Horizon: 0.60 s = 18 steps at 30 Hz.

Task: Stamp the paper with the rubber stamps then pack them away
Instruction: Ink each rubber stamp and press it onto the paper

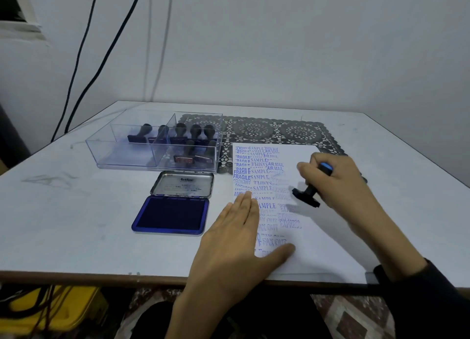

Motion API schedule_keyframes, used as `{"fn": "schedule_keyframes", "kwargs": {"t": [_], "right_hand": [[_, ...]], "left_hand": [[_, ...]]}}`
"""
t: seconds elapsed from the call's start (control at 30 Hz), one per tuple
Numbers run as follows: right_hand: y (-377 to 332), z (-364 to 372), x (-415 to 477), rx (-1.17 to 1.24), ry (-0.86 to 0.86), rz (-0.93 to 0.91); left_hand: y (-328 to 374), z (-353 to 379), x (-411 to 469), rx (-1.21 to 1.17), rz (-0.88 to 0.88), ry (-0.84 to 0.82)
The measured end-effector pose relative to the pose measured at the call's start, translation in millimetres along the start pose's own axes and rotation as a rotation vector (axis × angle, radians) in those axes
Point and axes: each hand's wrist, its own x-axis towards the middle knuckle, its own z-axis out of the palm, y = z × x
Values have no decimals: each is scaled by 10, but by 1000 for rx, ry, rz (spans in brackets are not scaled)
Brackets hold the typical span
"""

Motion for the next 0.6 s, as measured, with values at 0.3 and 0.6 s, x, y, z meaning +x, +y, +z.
{"fn": "schedule_keyframes", "kwargs": {"t": [0.3, 0.6], "right_hand": [[-211, -13, 154, -37, -101, -77], [-647, 338, 540, -126, -270, -166]], "left_hand": [[-23, -117, -38, -173, 16, 36], [-449, -578, 74, -55, -4, 221]]}}
